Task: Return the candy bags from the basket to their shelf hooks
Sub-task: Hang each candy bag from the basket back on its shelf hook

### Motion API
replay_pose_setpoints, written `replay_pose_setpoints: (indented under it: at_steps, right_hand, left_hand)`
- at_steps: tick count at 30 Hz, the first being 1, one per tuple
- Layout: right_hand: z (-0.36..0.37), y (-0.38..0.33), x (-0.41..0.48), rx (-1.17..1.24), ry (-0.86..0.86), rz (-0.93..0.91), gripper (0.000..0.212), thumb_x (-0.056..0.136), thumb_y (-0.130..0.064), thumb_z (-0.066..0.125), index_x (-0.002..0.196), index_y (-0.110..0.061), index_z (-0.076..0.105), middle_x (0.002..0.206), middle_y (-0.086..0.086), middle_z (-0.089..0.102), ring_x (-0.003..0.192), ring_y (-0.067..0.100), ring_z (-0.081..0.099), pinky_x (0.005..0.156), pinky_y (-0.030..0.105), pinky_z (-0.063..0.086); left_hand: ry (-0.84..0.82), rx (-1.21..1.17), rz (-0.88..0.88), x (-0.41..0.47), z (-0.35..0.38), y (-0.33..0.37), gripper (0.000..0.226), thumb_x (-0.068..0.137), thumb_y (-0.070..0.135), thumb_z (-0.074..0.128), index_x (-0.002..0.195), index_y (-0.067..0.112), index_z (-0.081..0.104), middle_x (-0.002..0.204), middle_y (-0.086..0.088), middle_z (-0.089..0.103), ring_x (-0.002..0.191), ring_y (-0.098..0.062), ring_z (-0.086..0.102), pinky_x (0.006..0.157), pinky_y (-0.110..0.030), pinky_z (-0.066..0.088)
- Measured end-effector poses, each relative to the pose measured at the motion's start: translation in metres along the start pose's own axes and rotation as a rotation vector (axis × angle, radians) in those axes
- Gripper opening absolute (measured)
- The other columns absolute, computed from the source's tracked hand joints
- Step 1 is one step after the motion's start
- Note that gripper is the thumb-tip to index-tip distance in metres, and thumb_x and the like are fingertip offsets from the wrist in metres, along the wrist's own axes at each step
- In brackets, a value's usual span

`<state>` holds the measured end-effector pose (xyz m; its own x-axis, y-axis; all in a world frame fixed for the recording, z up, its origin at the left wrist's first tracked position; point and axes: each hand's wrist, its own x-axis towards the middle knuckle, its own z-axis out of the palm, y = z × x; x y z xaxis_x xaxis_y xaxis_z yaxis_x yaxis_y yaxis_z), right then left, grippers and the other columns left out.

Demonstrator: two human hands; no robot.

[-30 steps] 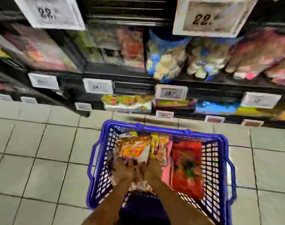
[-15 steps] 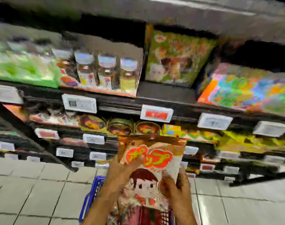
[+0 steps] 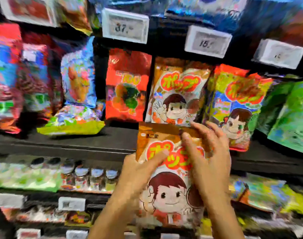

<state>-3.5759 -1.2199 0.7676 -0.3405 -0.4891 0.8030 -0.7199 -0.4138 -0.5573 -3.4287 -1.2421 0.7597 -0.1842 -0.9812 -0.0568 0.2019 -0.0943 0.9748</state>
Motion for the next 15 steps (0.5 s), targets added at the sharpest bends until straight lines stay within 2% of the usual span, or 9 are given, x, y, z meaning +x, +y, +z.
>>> replay_pose_setpoints:
  at_steps: [1, 2, 5, 8, 10, 13, 15]
  right_hand:
    - [-0.006, -0.01, 0.023, 0.079, -0.096, 0.026, 0.024, 0.081, -0.037, 0.075, 0.103, -0.033, 0.067, 0.125, 0.003, 0.055, 0.116, -0.001, 0.048, 0.097, 0.001, 0.029]
    - [-0.011, -0.018, 0.042, 0.081, -0.054, 0.102, 0.02, 0.081, -0.036, 0.075, 0.099, -0.033, 0.067, 0.122, 0.004, 0.056, 0.113, -0.001, 0.048, 0.096, 0.003, 0.031]
    - [-0.007, -0.007, 0.081, 0.13, -0.096, 0.121, 0.018, 0.08, -0.041, 0.074, 0.089, -0.028, 0.066, 0.112, 0.004, 0.06, 0.105, -0.002, 0.05, 0.089, 0.009, 0.039]
    - [-0.001, 0.0, 0.108, 0.153, -0.066, 0.186, 0.021, 0.075, -0.044, 0.079, 0.083, -0.027, 0.07, 0.105, 0.002, 0.064, 0.1, 0.009, 0.059, 0.094, 0.032, 0.048]
    - [0.003, 0.0, 0.131, 0.217, -0.052, 0.25, 0.023, 0.071, -0.044, 0.083, 0.08, -0.026, 0.073, 0.1, 0.003, 0.069, 0.094, 0.016, 0.066, 0.089, 0.043, 0.053]
    - [0.012, -0.002, 0.152, 0.29, -0.039, 0.265, 0.019, 0.067, -0.043, 0.085, 0.075, -0.029, 0.074, 0.091, 0.001, 0.073, 0.087, 0.018, 0.069, 0.082, 0.043, 0.057]
    - [0.018, -0.003, 0.164, 0.346, -0.025, 0.268, 0.016, 0.068, -0.038, 0.084, 0.075, -0.027, 0.075, 0.082, -0.004, 0.075, 0.079, 0.012, 0.07, 0.071, 0.034, 0.057]
  left_hand:
    - [-0.005, -0.043, 0.006, 0.003, 0.008, 0.013, 0.011, 0.067, 0.033, 0.084, 0.074, 0.026, 0.079, 0.077, -0.003, 0.078, 0.069, -0.019, 0.075, 0.053, -0.025, 0.057]
    - [-0.015, -0.067, 0.023, 0.008, 0.014, 0.021, 0.008, 0.07, 0.03, 0.083, 0.075, 0.025, 0.079, 0.077, -0.004, 0.078, 0.069, -0.019, 0.075, 0.052, -0.023, 0.056]
    - [-0.004, -0.099, 0.054, 0.024, 0.027, 0.043, 0.016, 0.073, 0.036, 0.081, 0.075, 0.021, 0.079, 0.076, -0.002, 0.077, 0.067, -0.017, 0.075, 0.048, -0.02, 0.054]
    - [-0.02, -0.138, 0.034, 0.045, 0.038, 0.06, 0.039, 0.079, 0.052, 0.07, 0.09, 0.015, 0.076, 0.084, -0.004, 0.078, 0.077, -0.019, 0.076, 0.057, -0.024, 0.058]
    - [-0.033, -0.156, 0.018, 0.058, 0.044, 0.071, 0.045, 0.081, 0.057, 0.067, 0.092, 0.014, 0.075, 0.086, -0.006, 0.078, 0.079, -0.021, 0.076, 0.064, -0.029, 0.059]
    - [-0.001, -0.163, 0.047, 0.078, 0.05, 0.088, 0.043, 0.081, 0.055, 0.069, 0.086, 0.012, 0.076, 0.083, -0.006, 0.078, 0.076, -0.022, 0.076, 0.062, -0.03, 0.06]
    - [0.02, -0.147, 0.071, 0.091, 0.053, 0.099, 0.046, 0.08, 0.056, 0.069, 0.092, 0.011, 0.075, 0.082, -0.005, 0.078, 0.076, -0.021, 0.076, 0.065, -0.032, 0.061]
